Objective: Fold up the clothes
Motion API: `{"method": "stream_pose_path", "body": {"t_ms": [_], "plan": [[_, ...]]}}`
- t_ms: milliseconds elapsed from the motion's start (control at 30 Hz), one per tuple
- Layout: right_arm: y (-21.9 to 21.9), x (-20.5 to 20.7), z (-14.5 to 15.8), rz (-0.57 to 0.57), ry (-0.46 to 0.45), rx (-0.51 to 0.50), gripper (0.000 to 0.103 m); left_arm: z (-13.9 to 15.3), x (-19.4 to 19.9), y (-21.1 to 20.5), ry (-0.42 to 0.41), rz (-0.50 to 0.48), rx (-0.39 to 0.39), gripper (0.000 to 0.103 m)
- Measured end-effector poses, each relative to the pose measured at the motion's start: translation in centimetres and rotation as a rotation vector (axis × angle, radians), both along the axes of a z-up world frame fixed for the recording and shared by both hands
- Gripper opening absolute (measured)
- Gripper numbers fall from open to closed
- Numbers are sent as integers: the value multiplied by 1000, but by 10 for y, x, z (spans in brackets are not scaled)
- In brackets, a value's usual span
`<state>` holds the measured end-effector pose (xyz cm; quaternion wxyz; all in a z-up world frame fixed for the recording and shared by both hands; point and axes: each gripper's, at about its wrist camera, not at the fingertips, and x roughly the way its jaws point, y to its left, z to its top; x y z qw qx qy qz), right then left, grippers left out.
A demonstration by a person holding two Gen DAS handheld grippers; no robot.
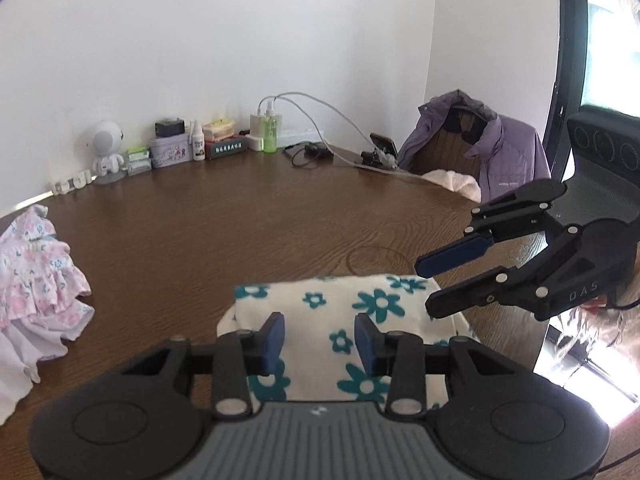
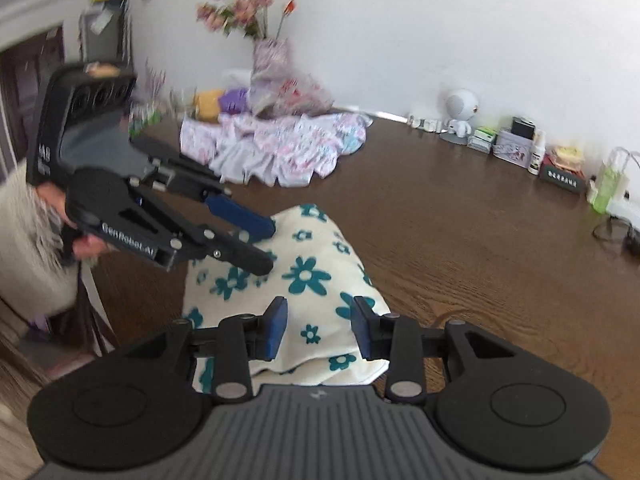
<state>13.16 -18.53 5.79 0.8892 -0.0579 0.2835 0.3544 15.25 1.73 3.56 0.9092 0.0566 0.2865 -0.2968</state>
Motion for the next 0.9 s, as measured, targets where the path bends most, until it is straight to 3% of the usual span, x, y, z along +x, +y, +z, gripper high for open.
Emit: {"method": "stream_pose_path", "body": {"t_ms": [33,133,200,267,333,467,700,833,900], "plan": [[-5,0,3,-27,5,58,35,5,2,1,-10,-5,-16,37],[-1,3,-2,-101,14,95,29,12,20,-8,-14,-30,-19,34],[10,6,-14,-118,35,54,22,1,35,-20,20,-49,40,29],[20,9,-27,-132,31,9,22,-16,45,-26,54,-62,85,28],[23,13,-36,-131,22,-19,22,-24,48,-19,81,-44,35,28],[28,20,-35,-64,-3,-81,21,-28,39,-13,81,9,10,28],[31,44,-30,89,-16,-175,22,-34,10,-12,43,191,-68,28],[26,38,-30,58,-12,-118,25,-27,6,-11,13,200,-79,29],[15,32,-24,5,1,-28,29,-18,4,-6,5,193,-102,37]]}}
